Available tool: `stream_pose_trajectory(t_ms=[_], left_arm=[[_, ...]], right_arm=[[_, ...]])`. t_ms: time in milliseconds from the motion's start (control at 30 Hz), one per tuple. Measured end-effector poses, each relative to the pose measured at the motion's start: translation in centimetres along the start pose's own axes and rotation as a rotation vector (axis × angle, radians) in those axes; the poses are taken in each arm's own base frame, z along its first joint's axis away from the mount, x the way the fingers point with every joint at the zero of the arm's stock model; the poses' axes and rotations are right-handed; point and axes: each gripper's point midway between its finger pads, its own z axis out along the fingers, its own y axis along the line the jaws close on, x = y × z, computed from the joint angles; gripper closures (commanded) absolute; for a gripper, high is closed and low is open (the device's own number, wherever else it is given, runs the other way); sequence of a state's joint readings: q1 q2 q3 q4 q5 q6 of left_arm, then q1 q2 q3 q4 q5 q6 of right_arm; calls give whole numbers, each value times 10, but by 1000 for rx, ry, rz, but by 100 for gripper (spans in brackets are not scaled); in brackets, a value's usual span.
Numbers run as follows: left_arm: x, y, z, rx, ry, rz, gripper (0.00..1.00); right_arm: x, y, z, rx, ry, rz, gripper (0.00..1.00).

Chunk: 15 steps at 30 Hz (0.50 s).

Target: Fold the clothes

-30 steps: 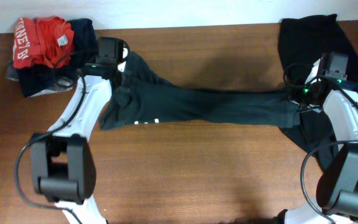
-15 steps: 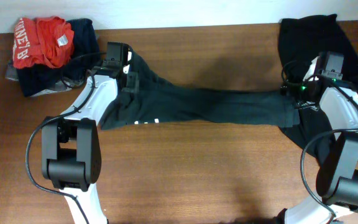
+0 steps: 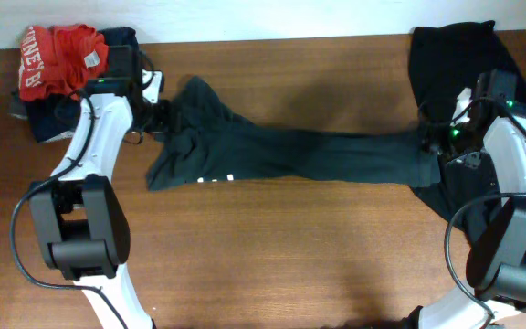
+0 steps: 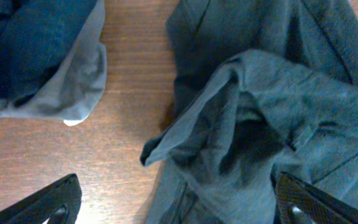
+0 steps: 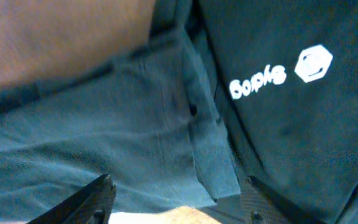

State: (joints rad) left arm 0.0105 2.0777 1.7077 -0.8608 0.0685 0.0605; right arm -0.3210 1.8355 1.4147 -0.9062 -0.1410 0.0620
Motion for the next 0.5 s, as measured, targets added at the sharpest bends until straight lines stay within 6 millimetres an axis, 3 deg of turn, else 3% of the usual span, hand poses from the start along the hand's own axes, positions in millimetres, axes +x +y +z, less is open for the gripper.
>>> stream_pose_trajectory(t_ms=[133, 333, 500], left_arm=[[3, 3, -1, 29, 8, 11, 1], [2, -1, -1, 48, 6, 32, 1], [3, -2, -1, 51, 8, 34, 1]], right_arm=[[11, -1, 10, -4, 42, -62, 34], [10, -2, 23, -13, 52, -127, 37], [11, -4, 49, -20, 85, -141, 42]])
